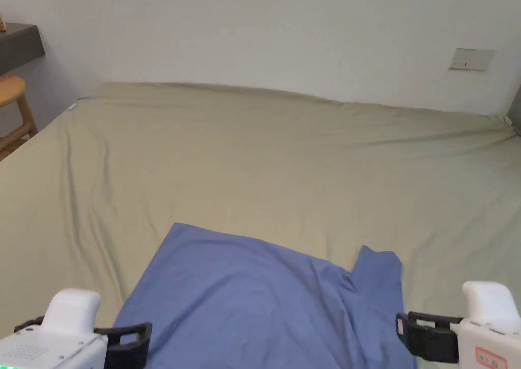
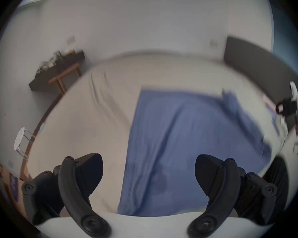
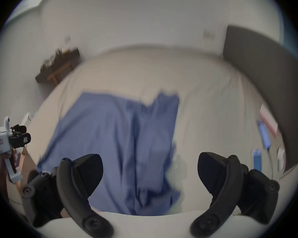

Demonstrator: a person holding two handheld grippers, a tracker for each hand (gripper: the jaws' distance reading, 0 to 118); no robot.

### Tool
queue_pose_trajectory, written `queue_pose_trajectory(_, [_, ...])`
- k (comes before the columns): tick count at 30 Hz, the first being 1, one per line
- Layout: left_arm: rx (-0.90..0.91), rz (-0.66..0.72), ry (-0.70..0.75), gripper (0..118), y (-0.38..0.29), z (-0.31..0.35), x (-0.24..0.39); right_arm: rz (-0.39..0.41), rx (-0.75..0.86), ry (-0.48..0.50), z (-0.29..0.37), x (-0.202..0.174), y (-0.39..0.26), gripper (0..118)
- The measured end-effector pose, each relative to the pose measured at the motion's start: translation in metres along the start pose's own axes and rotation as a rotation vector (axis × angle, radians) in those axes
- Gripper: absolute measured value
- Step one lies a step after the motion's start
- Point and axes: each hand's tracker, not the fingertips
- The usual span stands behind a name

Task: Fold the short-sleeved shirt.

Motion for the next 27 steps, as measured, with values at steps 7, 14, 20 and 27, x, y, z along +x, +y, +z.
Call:
queue_pose_trajectory(7, [0.500,-0.042,0.008,47,0.120,0.060,0.063,0.067,0.422,-0.096,0.064,-0.062,0.089,53])
queue_pose_trajectory(14, [0.580,-0.140,0.038,1,0.150,0.052,0.104,0.154,0.552,-0.090,0.065,-0.108,0.098,0])
queue_pose_trajectory(20, [0.526,-0.132,-0.022,0,0.147,0.013,0.113,0.221,0.522,-0.100,0.032,-0.125,0.097,0])
queue_pose_trajectory(27, [0.273,-0.163,-0.084,0,0.115,-0.089,0.102,0.206,0.379,-0.083,-0.033,-0.107,0.082,0])
